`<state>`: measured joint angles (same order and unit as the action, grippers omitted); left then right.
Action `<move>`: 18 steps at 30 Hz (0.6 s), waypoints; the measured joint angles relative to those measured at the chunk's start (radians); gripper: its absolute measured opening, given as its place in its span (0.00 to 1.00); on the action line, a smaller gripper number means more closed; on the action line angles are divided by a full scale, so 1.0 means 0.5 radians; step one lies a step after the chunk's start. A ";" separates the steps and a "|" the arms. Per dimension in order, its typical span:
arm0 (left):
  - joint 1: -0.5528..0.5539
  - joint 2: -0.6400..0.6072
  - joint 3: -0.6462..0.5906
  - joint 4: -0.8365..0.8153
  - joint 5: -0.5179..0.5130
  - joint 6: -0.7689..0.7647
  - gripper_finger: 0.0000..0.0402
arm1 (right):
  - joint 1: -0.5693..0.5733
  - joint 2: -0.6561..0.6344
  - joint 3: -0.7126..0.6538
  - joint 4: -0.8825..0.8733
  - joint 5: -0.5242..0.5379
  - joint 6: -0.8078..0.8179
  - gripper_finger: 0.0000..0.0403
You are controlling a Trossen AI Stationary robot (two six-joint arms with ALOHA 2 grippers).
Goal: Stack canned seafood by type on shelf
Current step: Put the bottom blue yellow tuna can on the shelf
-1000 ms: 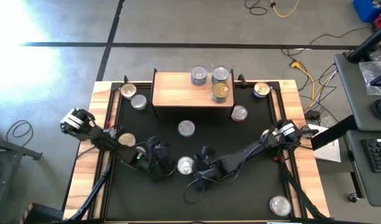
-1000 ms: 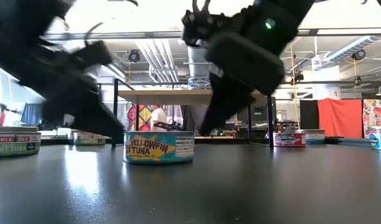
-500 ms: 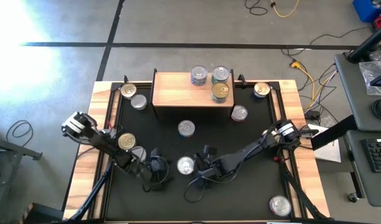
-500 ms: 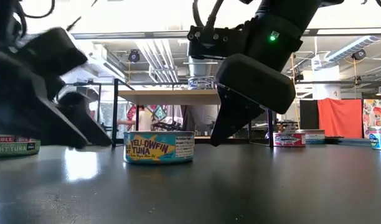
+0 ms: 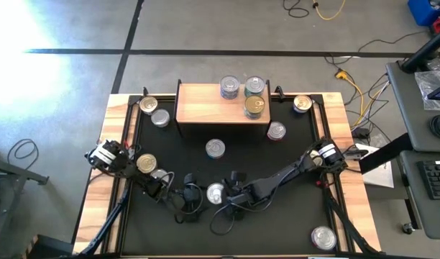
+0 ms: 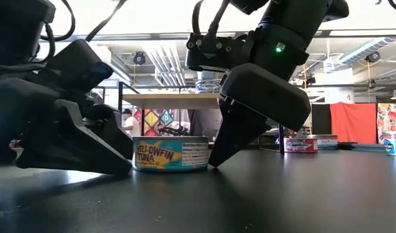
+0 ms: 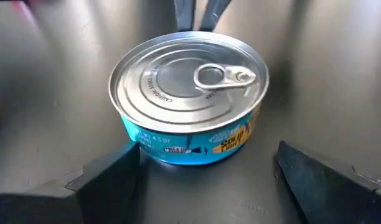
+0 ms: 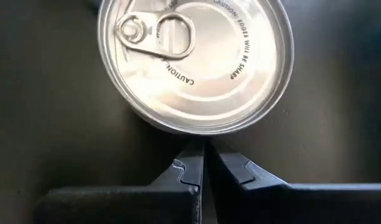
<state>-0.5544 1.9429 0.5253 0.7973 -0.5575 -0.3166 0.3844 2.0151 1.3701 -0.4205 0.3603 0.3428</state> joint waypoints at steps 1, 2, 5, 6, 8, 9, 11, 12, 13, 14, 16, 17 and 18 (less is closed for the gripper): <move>0.012 -0.011 -0.012 -0.006 0.023 0.006 0.91 | -0.001 0.004 0.000 0.003 -0.011 0.002 0.03; 0.019 -0.039 -0.034 -0.013 0.044 0.007 0.91 | -0.002 0.005 0.000 -0.003 -0.010 0.011 0.03; 0.026 -0.158 -0.112 -0.110 0.043 0.042 0.91 | -0.002 -0.004 0.000 -0.043 -0.005 0.070 0.03; 0.032 -0.207 -0.135 -0.161 0.046 0.077 0.91 | 0.004 -0.010 0.000 -0.056 -0.011 0.100 0.03; 0.061 -0.312 -0.166 -0.270 0.093 0.160 0.91 | 0.012 -0.022 -0.001 -0.064 -0.074 0.138 0.03; 0.087 -0.362 -0.178 -0.328 0.138 0.205 0.91 | 0.020 -0.024 -0.001 -0.054 -0.111 0.156 0.03; 0.161 -0.441 -0.208 -0.381 0.263 0.316 0.91 | 0.035 -0.024 -0.001 -0.027 -0.153 0.180 0.03; 0.207 -0.466 -0.221 -0.384 0.350 0.375 0.91 | 0.038 -0.024 -0.001 -0.018 -0.154 0.187 0.03; 0.261 -0.485 -0.228 -0.391 0.443 0.424 0.91 | 0.038 -0.023 -0.001 -0.018 -0.156 0.199 0.03; 0.313 -0.492 -0.229 -0.385 0.543 0.466 0.91 | 0.037 -0.020 -0.001 -0.018 -0.152 0.209 0.03; 0.399 -0.494 -0.228 -0.376 0.694 0.551 0.91 | 0.026 -0.012 -0.001 -0.011 -0.136 0.222 0.03; 0.439 -0.479 -0.220 -0.367 0.768 0.577 0.91 | 0.024 -0.011 -0.001 0.000 -0.115 0.222 0.03; 0.470 -0.469 -0.210 -0.369 0.837 0.602 0.91 | 0.023 -0.009 -0.001 0.022 -0.096 0.221 0.03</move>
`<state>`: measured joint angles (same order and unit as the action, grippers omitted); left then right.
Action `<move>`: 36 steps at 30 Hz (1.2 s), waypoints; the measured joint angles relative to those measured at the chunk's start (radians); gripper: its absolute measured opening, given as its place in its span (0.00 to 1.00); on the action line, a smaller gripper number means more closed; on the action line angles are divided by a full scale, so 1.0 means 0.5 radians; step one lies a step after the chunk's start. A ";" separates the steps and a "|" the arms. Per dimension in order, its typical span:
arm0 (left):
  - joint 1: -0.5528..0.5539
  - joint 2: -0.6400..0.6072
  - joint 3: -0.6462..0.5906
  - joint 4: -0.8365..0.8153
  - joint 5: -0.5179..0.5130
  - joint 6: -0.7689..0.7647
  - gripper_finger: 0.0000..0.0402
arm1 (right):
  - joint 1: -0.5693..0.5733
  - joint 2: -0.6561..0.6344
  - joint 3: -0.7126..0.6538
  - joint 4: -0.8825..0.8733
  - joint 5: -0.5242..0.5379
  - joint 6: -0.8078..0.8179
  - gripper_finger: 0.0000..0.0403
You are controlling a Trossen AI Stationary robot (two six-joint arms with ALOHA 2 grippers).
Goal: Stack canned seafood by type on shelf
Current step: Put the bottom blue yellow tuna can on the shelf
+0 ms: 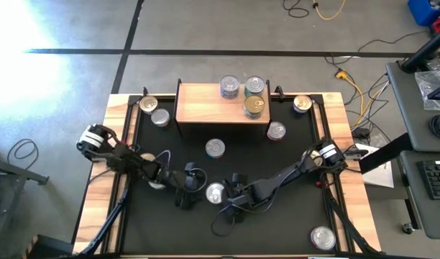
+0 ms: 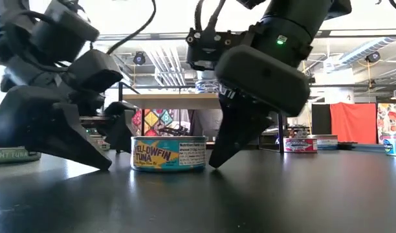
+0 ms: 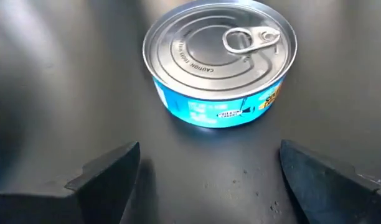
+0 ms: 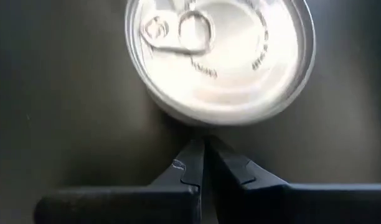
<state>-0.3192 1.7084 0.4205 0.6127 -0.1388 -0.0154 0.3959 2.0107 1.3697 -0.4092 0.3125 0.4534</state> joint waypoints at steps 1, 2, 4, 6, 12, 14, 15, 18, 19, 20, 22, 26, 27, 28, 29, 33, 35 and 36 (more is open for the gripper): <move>0.024 0.015 0.011 -0.002 0.054 0.034 0.91 | -0.003 0.002 0.000 0.031 0.001 -0.001 0.03; 0.043 0.037 0.025 -0.002 0.109 0.062 0.91 | -0.003 0.004 0.000 0.059 0.002 -0.006 0.03; 0.062 0.079 0.057 0.003 0.193 0.117 0.91 | -0.003 0.004 0.000 0.115 0.002 -0.022 0.03; 0.064 0.128 0.089 0.025 0.206 0.225 0.91 | -0.004 0.004 0.000 0.124 0.002 -0.037 0.03; 0.100 0.272 0.142 0.245 0.293 0.335 0.91 | -0.061 0.015 -0.001 0.118 -0.019 -0.065 0.03; 0.103 0.319 0.165 0.296 0.351 0.287 0.91 | -0.081 0.015 -0.004 0.118 -0.023 -0.105 0.03; 0.098 0.337 0.181 0.303 0.351 0.259 0.91 | -0.092 0.015 -0.005 0.118 -0.025 -0.120 0.03; 0.095 0.374 0.205 0.333 0.350 0.153 0.92 | -0.115 0.014 -0.008 0.116 -0.030 -0.148 0.03; 0.094 0.388 0.205 0.376 0.350 0.122 0.92 | -0.119 0.014 -0.008 0.114 -0.029 -0.150 0.03; 0.093 0.400 0.204 0.433 0.347 0.083 0.92 | -0.121 0.014 -0.009 0.112 -0.029 -0.156 0.03; 0.090 0.428 0.187 0.600 0.313 -0.004 0.92 | -0.122 0.013 -0.010 0.101 -0.027 -0.176 0.03; 0.084 0.467 0.186 0.730 0.254 -0.090 0.92 | -0.121 0.011 -0.010 0.070 -0.025 -0.230 0.03; 0.083 0.472 0.186 0.743 0.250 -0.123 0.92 | -0.121 0.011 -0.010 0.066 -0.021 -0.250 0.03; 0.083 0.479 0.186 0.758 0.254 -0.153 0.92 | -0.121 0.011 -0.010 0.062 -0.014 -0.266 0.03; 0.083 0.484 0.188 0.773 0.257 -0.179 0.92 | -0.121 0.011 -0.010 0.059 -0.013 -0.277 0.03; 0.083 0.518 0.178 0.907 0.276 -0.224 0.96 | -0.121 0.011 -0.010 0.057 -0.010 -0.285 0.03; 0.083 0.542 0.175 0.952 0.282 -0.241 0.98 | -0.121 0.012 -0.011 0.079 0.002 -0.276 0.03; 0.083 0.565 0.174 0.972 0.288 -0.258 0.99 | -0.121 0.013 -0.013 0.092 0.008 -0.264 0.03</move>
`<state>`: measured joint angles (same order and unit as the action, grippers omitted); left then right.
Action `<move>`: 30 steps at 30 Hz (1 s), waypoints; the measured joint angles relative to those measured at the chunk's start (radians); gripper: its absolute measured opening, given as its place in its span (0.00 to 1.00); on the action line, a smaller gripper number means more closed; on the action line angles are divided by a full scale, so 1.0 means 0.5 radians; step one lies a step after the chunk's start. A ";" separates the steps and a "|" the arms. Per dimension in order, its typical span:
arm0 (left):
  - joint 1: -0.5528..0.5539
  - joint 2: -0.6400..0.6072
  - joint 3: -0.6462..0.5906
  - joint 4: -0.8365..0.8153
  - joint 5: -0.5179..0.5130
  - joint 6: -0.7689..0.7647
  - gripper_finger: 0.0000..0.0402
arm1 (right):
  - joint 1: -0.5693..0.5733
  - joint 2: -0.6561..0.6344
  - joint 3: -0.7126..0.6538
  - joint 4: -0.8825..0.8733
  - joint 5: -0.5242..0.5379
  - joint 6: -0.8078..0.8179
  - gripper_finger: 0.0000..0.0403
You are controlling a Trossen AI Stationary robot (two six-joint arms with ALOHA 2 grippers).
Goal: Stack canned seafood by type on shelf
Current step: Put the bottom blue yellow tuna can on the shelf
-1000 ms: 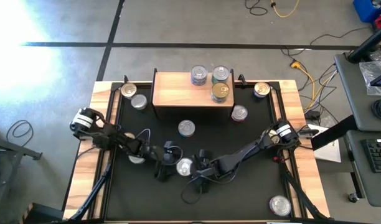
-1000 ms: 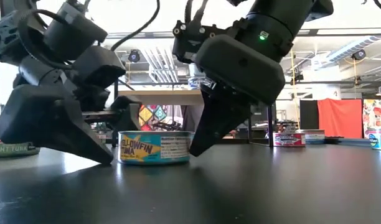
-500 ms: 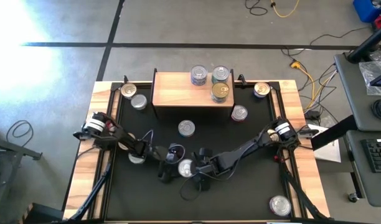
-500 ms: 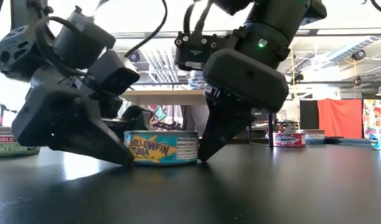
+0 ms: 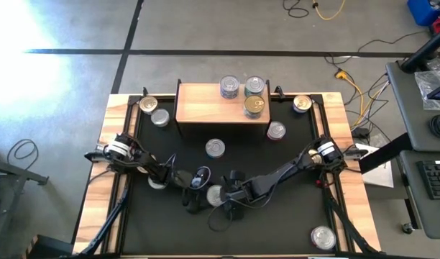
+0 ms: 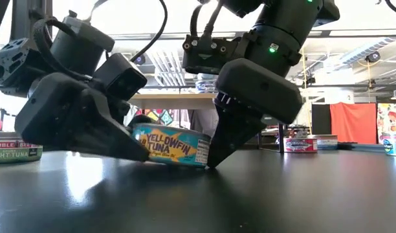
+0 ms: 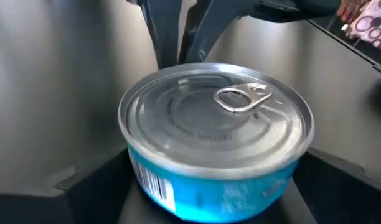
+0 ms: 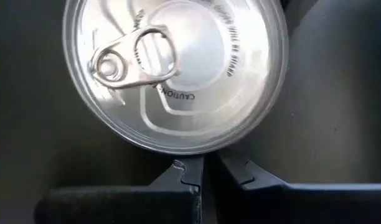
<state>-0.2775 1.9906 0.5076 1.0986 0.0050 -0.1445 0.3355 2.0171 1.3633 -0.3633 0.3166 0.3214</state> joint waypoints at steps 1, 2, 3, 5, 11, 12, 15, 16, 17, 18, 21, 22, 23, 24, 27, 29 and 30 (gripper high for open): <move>0.000 0.028 0.001 0.028 -0.001 -0.007 0.99 | 0.000 0.001 -0.001 0.004 0.005 0.011 0.03; 0.000 0.059 0.004 0.062 -0.005 -0.018 0.99 | 0.000 0.001 -0.003 0.003 0.007 0.026 0.03; 0.000 0.094 0.006 0.108 -0.013 -0.020 0.99 | 0.000 0.001 -0.003 -0.002 0.010 0.035 0.03; -0.006 0.168 0.011 0.218 -0.024 -0.019 0.99 | 0.000 0.001 -0.003 -0.022 0.010 0.042 0.03; -0.024 0.289 -0.021 0.510 -0.072 0.011 1.00 | 0.000 -0.002 0.007 -0.053 -0.003 0.089 0.03; -0.024 0.289 -0.023 0.510 -0.083 0.001 0.99 | 0.000 -0.006 0.007 -0.057 -0.003 0.089 0.03; -0.024 0.261 -0.040 0.472 -0.126 -0.005 0.99 | -0.004 -0.023 0.007 -0.069 0.000 0.089 0.03; -0.024 0.250 -0.048 0.467 -0.140 -0.009 0.98 | -0.007 -0.034 0.008 -0.083 0.004 0.089 0.03; -0.021 0.237 -0.056 0.455 -0.153 -0.019 0.98 | -0.011 -0.050 0.008 -0.104 0.010 0.091 0.03; -0.018 0.224 -0.065 0.447 -0.166 -0.025 0.97 | -0.016 -0.069 0.009 -0.124 0.013 0.091 0.03; -0.013 0.182 -0.079 0.364 -0.230 -0.016 0.96 | -0.018 -0.132 0.019 -0.201 0.017 0.099 0.03; -0.013 0.167 -0.080 0.325 -0.248 0.001 0.96 | -0.018 -0.155 0.022 -0.253 0.013 0.099 0.03; -0.015 0.147 -0.079 0.272 -0.274 0.024 0.96 | -0.018 -0.179 0.024 -0.316 0.009 0.098 0.03; -0.016 0.124 -0.079 0.217 -0.297 0.038 0.96 | -0.022 -0.208 0.024 -0.386 0.003 0.098 0.03; -0.016 0.067 -0.079 0.116 -0.326 0.044 0.96 | -0.039 -0.299 0.022 -0.549 -0.006 0.095 0.03; -0.019 0.025 -0.089 0.075 -0.347 0.038 0.96 | -0.055 -0.388 0.020 -0.624 -0.005 0.074 0.03; -0.019 -0.002 -0.090 0.051 -0.352 0.036 0.95 | -0.064 -0.437 0.020 -0.635 -0.001 0.059 0.03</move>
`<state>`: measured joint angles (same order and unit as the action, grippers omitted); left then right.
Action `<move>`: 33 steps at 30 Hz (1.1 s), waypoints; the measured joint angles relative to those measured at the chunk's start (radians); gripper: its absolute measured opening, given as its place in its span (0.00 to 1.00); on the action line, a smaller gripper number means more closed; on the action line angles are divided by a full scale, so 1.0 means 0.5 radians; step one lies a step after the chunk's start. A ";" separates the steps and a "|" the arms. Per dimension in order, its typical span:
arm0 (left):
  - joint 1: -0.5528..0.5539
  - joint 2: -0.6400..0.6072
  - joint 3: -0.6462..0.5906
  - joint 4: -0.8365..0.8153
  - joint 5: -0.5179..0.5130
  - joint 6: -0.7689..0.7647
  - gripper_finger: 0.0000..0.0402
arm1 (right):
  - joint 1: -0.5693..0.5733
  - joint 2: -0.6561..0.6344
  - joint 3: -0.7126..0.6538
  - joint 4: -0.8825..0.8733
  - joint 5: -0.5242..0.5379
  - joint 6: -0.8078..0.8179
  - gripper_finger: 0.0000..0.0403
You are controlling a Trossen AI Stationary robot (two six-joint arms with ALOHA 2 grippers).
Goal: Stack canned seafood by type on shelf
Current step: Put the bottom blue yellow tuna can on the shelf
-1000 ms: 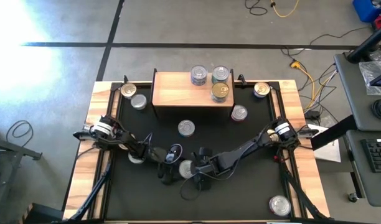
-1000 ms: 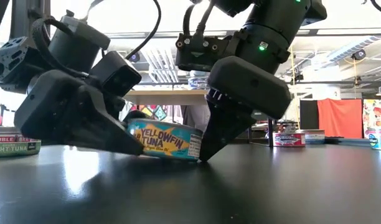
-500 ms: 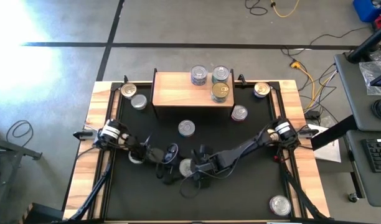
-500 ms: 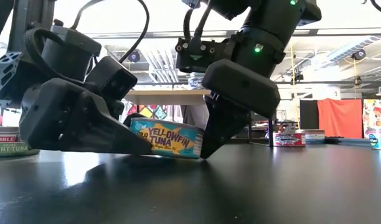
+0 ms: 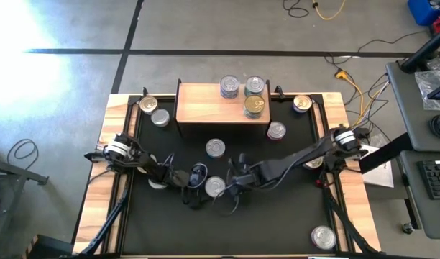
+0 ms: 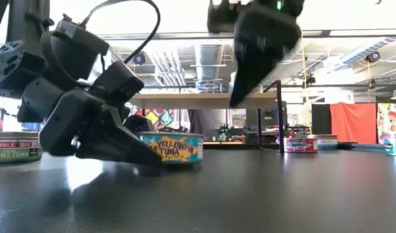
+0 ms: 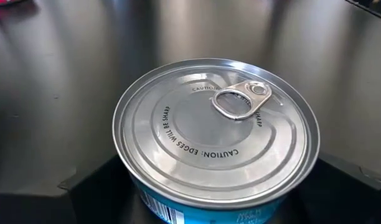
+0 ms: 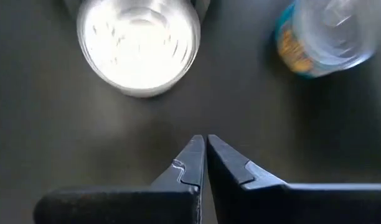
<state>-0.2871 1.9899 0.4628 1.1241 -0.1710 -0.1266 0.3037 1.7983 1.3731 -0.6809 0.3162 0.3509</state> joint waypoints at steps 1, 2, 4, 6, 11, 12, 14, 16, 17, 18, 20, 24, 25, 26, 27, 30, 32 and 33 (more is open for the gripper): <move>0.000 -0.038 -0.002 -0.031 -0.005 -0.003 0.95 | -0.005 -0.052 0.000 -0.006 0.008 -0.013 0.03; 0.000 -0.082 -0.005 -0.052 -0.011 -0.002 0.95 | -0.009 -0.104 0.000 -0.017 0.010 -0.032 0.03; 0.000 -0.200 -0.003 -0.104 -0.046 0.011 0.95 | -0.020 -0.205 0.000 -0.011 0.017 -0.089 0.03; 0.001 -0.329 0.001 -0.213 -0.048 0.062 0.95 | -0.023 -0.305 -0.002 0.007 0.078 -0.174 0.03; 0.107 -0.698 0.085 -0.585 -0.121 0.268 0.95 | -0.076 -0.470 -0.002 0.074 0.211 -0.442 0.03; 0.155 -0.765 0.105 -0.665 -0.141 0.283 0.95 | -0.103 -0.482 -0.003 0.071 0.209 -0.476 0.03; 0.268 -0.879 0.158 -0.852 -0.130 0.305 0.95 | -0.172 -0.501 -0.004 0.071 0.209 -0.518 0.03; 0.391 -0.972 0.220 -1.056 -0.104 0.344 0.95 | -0.246 -0.508 -0.005 0.080 0.213 -0.552 0.03; 0.455 -1.012 0.266 -1.145 -0.100 0.378 0.95 | -0.282 -0.512 -0.005 0.089 0.213 -0.588 0.03; 0.516 -1.044 0.323 -1.236 -0.092 0.421 0.95 | -0.317 -0.515 -0.005 0.090 0.213 -0.628 0.03; 0.637 -1.092 0.454 -1.447 -0.029 0.495 0.95 | -0.389 -0.517 0.014 0.061 0.211 -0.715 0.03; 0.824 -1.098 0.732 -1.838 0.101 0.683 0.95 | -0.514 -0.517 0.185 -0.007 0.208 -0.791 0.03; 0.864 -1.094 0.804 -1.926 0.133 0.735 0.95 | -0.538 -0.518 0.234 -0.017 0.212 -0.806 0.03; 0.906 -1.091 0.877 -2.005 0.181 0.783 0.95 | -0.560 -0.518 0.278 -0.018 0.215 -0.843 0.03; 0.951 -1.086 0.944 -2.092 0.246 0.828 0.95 | -0.579 -0.518 0.319 -0.020 0.214 -0.880 0.03; 1.094 -1.050 1.114 -2.315 0.470 0.911 0.95 | -0.644 -0.518 0.396 -0.009 0.207 -1.002 0.03; 1.190 -1.017 1.195 -2.420 0.586 0.921 0.95 | -0.694 -0.518 0.410 0.024 0.207 -1.052 0.03; 1.234 -1.004 1.224 -2.454 0.635 0.936 0.95 | -0.718 -0.518 0.412 0.025 0.207 -1.068 0.03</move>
<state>0.3298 1.4879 1.0748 -0.1028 0.1463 0.3416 -0.0555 1.5391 1.5791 -0.6682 0.4196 -0.1833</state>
